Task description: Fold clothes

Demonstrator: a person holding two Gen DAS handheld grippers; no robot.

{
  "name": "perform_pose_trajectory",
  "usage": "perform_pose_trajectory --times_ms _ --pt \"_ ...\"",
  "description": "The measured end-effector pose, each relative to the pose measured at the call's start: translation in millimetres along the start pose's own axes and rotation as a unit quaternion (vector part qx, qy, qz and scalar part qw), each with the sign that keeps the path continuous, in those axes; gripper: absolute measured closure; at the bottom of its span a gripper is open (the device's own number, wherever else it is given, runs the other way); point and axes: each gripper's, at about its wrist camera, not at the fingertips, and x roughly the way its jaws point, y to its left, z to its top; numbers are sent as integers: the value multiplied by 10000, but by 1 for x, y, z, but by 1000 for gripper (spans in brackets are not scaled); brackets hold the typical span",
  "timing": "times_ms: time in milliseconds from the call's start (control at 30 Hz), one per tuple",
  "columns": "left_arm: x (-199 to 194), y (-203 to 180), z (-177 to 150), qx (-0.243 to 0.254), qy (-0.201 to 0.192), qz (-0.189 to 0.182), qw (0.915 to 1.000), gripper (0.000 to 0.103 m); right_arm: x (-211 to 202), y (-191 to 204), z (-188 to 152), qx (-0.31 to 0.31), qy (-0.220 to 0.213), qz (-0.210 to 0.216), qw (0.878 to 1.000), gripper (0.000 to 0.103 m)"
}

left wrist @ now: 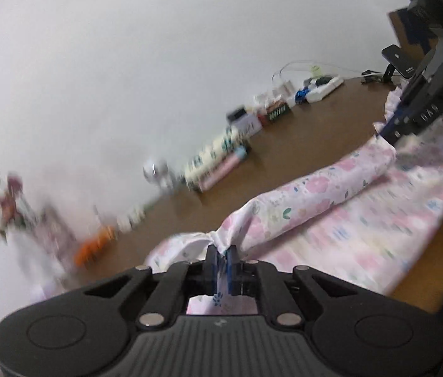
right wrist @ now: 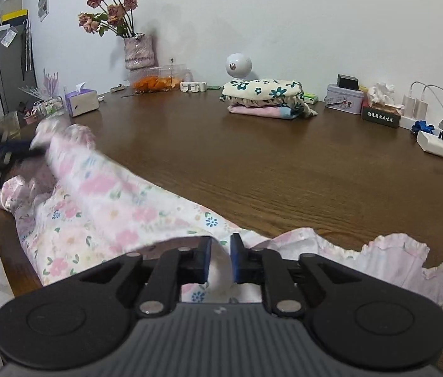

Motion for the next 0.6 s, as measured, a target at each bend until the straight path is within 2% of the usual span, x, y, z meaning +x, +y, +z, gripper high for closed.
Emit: perform_pose_trajectory --times_ms 33,100,200,267,367,433,467,533,600 --pt "-1 -3 -6 -157 98 -7 9998 98 0 1 -1 -12 24 -21 10000 71" --pt "-2 -3 -10 -450 216 -40 9987 96 -8 -1 -2 16 30 -87 10000 52" --pt "5 1 -7 -877 282 -152 9956 92 -29 -11 -3 242 -30 -83 9997 50" --pt "11 0 -6 -954 366 -230 9945 92 -50 -19 -1 562 -215 67 9982 50" --pt "18 -1 -9 -1046 559 -425 9920 92 -49 2 5 535 -319 717 9955 50" --pt "18 -2 -10 -1106 656 -543 9902 87 -48 16 8 514 -388 1149 9913 51" --pt "17 -2 -9 -1145 690 -583 9893 87 -36 28 9 392 -300 1161 9920 51" --pt "13 0 -7 -1281 751 -650 9868 84 -9 42 8 309 -69 904 9954 54" --pt "5 7 -6 -1548 801 -752 9818 81 14 35 6 658 303 722 9948 57"
